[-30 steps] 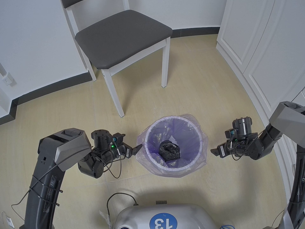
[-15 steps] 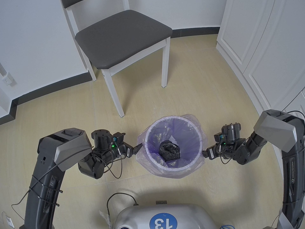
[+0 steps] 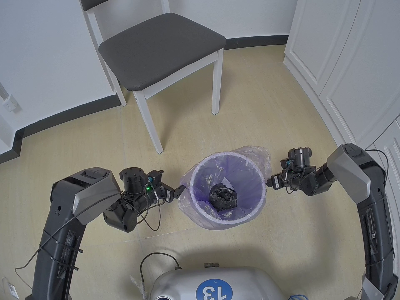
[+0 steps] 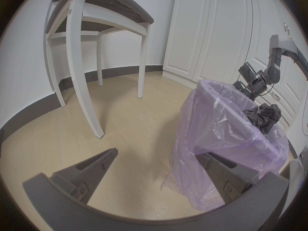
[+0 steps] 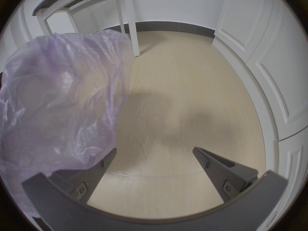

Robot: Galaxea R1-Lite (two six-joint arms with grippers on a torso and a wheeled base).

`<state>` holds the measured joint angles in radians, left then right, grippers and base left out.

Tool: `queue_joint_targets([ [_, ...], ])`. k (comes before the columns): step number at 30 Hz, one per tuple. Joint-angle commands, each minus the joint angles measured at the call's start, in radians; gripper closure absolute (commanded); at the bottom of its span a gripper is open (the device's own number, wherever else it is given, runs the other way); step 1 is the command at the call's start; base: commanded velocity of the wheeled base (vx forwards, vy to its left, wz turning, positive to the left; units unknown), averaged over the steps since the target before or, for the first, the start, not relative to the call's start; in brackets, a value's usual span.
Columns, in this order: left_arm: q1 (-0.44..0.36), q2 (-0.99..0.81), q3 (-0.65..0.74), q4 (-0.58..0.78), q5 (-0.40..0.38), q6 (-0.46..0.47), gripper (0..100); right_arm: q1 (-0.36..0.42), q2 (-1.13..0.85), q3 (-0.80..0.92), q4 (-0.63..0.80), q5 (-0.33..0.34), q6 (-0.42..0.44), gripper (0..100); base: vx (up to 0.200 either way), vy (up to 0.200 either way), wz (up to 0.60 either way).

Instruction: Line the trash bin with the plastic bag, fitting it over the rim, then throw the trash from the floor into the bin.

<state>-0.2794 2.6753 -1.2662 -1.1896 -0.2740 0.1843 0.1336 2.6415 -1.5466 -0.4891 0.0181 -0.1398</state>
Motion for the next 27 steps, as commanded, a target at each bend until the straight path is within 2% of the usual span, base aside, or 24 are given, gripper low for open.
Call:
queue_joint_targets([
  [1, 0.006, -0.152, 0.202, -0.058, 0.007, 0.001, 0, -0.069, -0.192, 0.307, 0.021, 0.079, -0.030, 0, 0.000, 0.000, 0.00],
  [8, 0.008, -0.307, 0.438, -0.166, 0.010, 0.001, 0, -0.103, -0.429, 0.534, 0.009, 0.083, -0.057, 0, 0.000, 0.000, 0.00],
  [12, 0.020, -0.390, 0.562, -0.226, 0.012, 0.000, 0, -0.101, -0.535, 0.597, -0.032, 0.080, -0.029, 0, 0.000, 0.000, 0.00],
  [14, 0.022, -0.408, 0.596, -0.248, 0.013, 0.000, 0, -0.091, -0.548, 0.605, -0.058, 0.077, 0.000, 0, 0.000, 0.000, 0.00],
  [17, 0.022, -0.443, 0.660, -0.301, 0.015, 0.000, 0, -0.042, -0.543, 0.612, -0.141, 0.057, 0.137, 0, 0.000, 0.000, 0.00],
  [19, 0.023, -0.462, 0.688, -0.321, 0.016, 0.000, 0, -0.022, -0.528, 0.596, -0.183, 0.026, 0.197, 0, 0.000, 0.000, 0.00],
  [27, 0.042, -0.545, 0.676, -0.266, 0.013, 0.003, 0, 0.041, -0.385, 0.517, -0.292, 0.010, 0.269, 0, 0.000, 0.000, 0.00],
])
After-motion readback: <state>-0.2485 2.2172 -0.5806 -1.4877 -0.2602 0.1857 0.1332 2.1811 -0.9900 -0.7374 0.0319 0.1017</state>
